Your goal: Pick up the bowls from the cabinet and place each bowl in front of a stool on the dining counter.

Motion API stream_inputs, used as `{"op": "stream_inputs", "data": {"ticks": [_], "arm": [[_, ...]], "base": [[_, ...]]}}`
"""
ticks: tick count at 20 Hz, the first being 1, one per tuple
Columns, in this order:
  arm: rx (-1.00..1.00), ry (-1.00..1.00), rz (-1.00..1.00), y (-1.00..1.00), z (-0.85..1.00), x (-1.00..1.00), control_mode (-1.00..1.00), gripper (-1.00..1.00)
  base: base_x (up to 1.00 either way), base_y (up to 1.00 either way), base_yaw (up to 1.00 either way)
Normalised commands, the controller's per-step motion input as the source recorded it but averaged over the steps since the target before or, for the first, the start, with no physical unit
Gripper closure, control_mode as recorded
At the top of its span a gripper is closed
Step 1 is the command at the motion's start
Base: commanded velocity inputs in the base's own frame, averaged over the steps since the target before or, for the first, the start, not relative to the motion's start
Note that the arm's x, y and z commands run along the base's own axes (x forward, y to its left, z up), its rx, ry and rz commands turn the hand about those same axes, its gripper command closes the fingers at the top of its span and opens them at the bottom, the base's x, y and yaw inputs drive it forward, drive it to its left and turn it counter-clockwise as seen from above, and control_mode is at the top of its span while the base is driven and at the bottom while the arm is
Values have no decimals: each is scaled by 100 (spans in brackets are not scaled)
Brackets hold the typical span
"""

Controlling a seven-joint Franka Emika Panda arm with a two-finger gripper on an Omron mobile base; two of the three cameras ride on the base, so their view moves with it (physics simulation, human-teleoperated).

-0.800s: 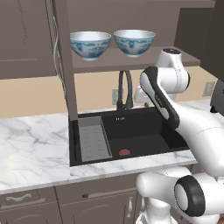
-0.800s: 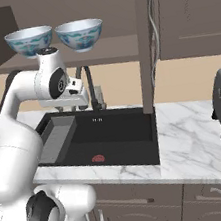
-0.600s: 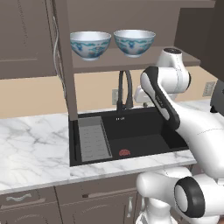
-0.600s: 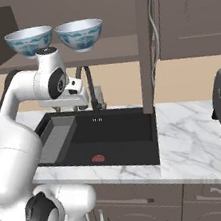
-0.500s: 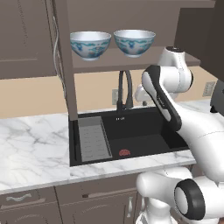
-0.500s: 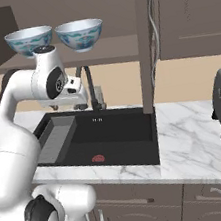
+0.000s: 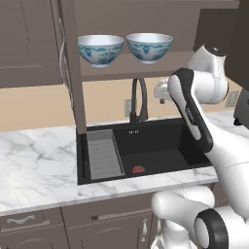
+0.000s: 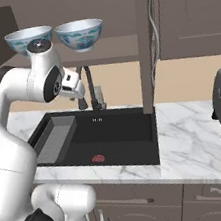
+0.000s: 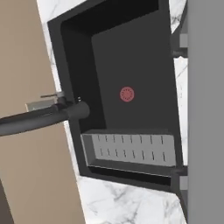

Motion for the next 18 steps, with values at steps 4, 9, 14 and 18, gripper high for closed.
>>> {"op": "stream_inputs", "data": {"ticks": [4, 9, 14, 18], "arm": [[10, -8, -18, -3, 42, 0, -100, -100], [0, -10, -13, 0, 60, 0, -100, -100], [0, -6, -5, 0, 66, 13, -100, -100], [0, -15, 0, 0, 61, 33, -100, -100]], "base": [[0, 0, 0], [0, 0, 0], [0, 0, 0], [0, 0, 0]]}}
